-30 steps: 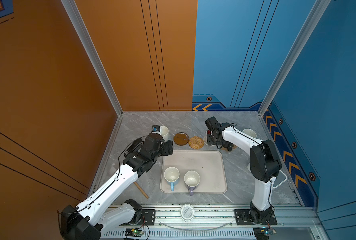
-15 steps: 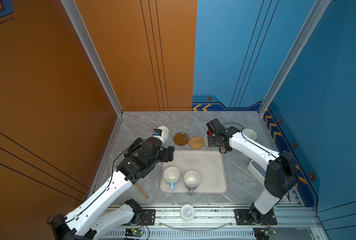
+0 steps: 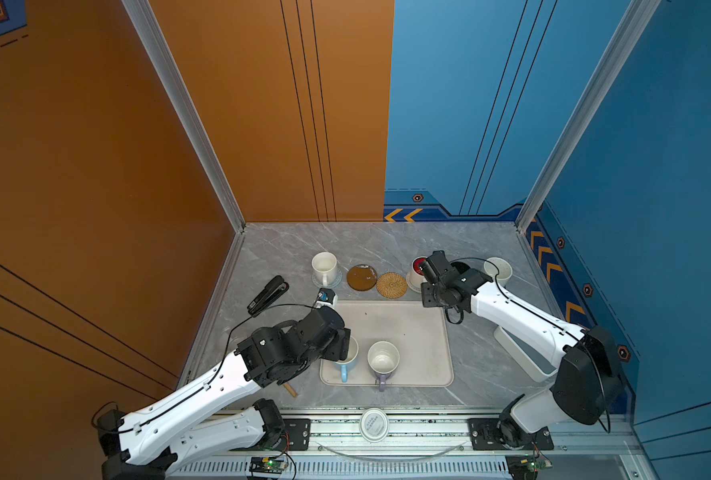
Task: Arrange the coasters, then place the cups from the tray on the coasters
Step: 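Open and raise the right gripper while the left gripper moves over the blue-handled mug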
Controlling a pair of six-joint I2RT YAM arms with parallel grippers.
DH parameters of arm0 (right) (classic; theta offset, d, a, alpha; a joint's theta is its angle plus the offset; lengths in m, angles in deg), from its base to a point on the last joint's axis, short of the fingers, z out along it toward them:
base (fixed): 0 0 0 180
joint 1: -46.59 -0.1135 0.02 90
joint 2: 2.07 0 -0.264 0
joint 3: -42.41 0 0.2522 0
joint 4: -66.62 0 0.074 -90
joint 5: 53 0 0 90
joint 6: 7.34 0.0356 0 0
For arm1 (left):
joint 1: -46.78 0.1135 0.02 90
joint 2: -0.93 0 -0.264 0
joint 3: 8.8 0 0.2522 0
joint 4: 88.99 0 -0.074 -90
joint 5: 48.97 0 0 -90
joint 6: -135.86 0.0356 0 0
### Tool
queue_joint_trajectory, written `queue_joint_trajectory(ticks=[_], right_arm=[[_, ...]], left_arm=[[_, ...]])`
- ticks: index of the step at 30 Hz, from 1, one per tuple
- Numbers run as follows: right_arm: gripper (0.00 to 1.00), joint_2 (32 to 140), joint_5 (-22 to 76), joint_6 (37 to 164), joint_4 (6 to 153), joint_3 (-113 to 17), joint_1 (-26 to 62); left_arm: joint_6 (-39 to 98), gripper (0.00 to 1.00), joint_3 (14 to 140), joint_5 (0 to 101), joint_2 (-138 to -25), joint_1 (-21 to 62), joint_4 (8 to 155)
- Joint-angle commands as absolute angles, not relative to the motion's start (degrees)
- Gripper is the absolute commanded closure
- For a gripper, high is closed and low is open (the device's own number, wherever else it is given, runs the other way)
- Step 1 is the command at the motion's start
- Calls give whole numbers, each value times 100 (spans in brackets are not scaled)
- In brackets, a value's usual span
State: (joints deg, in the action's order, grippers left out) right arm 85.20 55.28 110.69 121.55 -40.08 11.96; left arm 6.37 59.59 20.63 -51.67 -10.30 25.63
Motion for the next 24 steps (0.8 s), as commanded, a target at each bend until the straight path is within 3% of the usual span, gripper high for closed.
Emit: queue_joint_trajectory(ticks=[1, 13, 24], right_arm=[[34, 8359, 5635, 11236, 12007, -3811, 1161], [34, 8196, 5486, 11342, 11686, -3372, 1136], [34, 8103, 5435, 11440, 11519, -3100, 1118]], left_arm=[[-176, 22, 5771, 1724, -5161, -1433, 2122], [-1680, 28, 5572, 1518, -5550, -2505, 1710], [-2570, 37, 5450, 1557, -6164, -2752, 1717]])
